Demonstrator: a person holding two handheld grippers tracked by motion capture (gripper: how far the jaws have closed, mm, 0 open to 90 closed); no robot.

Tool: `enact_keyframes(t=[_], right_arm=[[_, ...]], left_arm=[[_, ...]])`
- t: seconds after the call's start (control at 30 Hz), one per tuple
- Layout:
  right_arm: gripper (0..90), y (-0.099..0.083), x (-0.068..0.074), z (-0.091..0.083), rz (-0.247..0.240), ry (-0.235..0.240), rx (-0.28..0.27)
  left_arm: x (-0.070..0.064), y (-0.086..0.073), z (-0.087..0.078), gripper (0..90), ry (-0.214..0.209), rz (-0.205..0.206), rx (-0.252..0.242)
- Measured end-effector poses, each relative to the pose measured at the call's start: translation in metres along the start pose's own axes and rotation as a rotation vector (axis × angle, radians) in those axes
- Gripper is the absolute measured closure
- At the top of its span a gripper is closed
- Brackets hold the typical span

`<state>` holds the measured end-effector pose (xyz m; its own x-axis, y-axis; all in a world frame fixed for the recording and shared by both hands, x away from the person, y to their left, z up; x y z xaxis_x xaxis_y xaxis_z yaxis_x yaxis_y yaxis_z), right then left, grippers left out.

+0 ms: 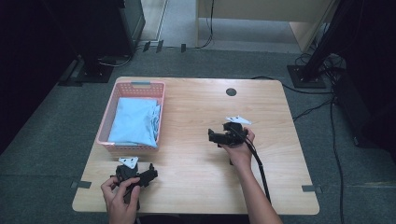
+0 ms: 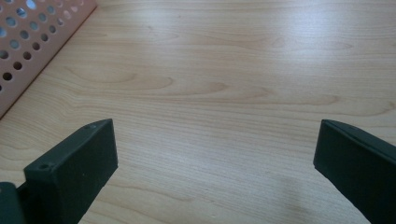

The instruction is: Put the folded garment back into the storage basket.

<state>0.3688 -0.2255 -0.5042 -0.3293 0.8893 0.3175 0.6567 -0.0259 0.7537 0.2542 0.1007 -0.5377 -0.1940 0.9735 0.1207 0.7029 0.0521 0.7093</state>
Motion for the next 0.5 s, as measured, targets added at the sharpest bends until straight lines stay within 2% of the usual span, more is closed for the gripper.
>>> enact_keyframes(t=[0.5], right_arm=[[0.0, -0.007, -0.013, -0.007, 0.017, -0.020, 0.006]], left_arm=[[0.000, 0.000, 0.000, 0.0, 0.000, 0.001, 0.000]])
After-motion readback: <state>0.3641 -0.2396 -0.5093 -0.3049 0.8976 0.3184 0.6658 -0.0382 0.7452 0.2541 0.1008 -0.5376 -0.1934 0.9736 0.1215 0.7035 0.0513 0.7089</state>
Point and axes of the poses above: each handheld gripper's, and its own axes: z roughly forward along the jaws, y roughly out of its top, x roughly to its left, the point moved 2 cm from there along z, roughly forward along the jaws, and after that the axes turned 10 degrees about y, right-handed, at the moved point
